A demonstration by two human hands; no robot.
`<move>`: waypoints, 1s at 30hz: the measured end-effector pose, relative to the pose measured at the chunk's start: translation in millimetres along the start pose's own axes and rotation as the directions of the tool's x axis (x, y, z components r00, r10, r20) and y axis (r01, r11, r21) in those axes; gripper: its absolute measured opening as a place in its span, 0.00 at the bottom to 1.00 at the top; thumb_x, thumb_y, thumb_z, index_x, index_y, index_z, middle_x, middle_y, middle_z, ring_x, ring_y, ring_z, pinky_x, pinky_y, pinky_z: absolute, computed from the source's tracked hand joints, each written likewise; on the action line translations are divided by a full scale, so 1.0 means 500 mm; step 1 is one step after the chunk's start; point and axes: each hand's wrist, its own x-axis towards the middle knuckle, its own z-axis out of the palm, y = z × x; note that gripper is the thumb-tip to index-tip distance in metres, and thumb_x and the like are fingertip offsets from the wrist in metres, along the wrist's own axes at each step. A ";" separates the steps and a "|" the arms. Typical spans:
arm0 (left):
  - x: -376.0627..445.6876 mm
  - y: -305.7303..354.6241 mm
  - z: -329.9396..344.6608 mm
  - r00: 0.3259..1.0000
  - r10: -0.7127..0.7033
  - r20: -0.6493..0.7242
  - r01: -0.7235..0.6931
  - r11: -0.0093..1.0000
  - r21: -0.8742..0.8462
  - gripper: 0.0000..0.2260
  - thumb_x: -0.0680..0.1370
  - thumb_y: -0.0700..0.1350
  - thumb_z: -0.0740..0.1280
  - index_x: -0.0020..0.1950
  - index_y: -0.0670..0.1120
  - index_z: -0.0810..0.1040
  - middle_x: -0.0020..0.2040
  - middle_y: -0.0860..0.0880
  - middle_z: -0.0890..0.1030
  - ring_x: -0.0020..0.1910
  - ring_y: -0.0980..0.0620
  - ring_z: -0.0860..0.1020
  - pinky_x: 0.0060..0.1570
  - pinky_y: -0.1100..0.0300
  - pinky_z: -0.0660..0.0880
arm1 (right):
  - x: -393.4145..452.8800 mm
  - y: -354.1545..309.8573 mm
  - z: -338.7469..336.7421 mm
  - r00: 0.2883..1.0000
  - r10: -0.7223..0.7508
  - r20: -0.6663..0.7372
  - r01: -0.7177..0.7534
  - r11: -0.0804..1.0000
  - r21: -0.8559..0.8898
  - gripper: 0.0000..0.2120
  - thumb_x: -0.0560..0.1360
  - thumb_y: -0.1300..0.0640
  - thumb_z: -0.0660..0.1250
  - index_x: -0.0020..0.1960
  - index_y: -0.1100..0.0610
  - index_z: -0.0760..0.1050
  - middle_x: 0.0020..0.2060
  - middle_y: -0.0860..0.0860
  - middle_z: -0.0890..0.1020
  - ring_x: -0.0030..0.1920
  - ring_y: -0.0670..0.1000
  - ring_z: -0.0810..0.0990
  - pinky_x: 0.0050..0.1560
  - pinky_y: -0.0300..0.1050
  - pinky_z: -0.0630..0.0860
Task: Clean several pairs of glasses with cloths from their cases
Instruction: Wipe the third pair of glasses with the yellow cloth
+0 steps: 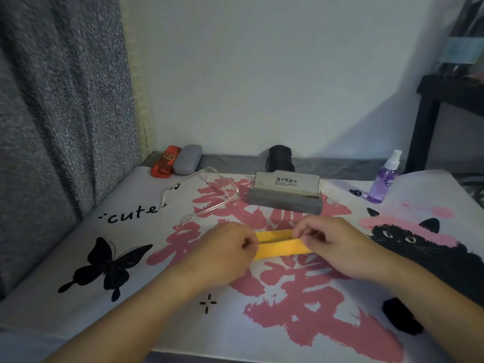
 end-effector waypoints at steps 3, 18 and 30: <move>0.047 0.001 -0.012 0.995 -0.089 0.055 0.088 0.996 0.022 0.09 0.82 0.46 0.61 0.47 0.51 0.80 0.44 0.52 0.80 0.43 0.53 0.79 0.42 0.55 0.78 | 0.039 0.004 0.008 0.998 0.056 -0.042 -0.059 0.997 -0.056 0.13 0.81 0.59 0.64 0.43 0.43 0.77 0.42 0.44 0.81 0.41 0.44 0.78 0.42 0.40 0.72; 0.042 -0.011 0.018 0.880 0.402 -0.251 -0.263 0.855 0.447 0.08 0.75 0.40 0.71 0.52 0.49 0.78 0.50 0.52 0.74 0.48 0.53 0.70 0.45 0.59 0.67 | 0.050 0.006 0.053 0.932 -0.152 -0.329 0.007 0.915 -0.403 0.02 0.77 0.57 0.70 0.49 0.53 0.81 0.48 0.46 0.76 0.48 0.51 0.77 0.45 0.46 0.76; 0.035 -0.033 -0.003 0.878 0.464 -0.119 -0.364 0.807 0.465 0.06 0.82 0.47 0.64 0.45 0.53 0.76 0.38 0.56 0.75 0.36 0.55 0.73 0.35 0.58 0.73 | 0.032 0.014 0.014 0.971 -0.237 -0.009 0.208 0.870 -0.447 0.12 0.77 0.40 0.66 0.57 0.44 0.79 0.49 0.39 0.76 0.52 0.41 0.72 0.51 0.37 0.72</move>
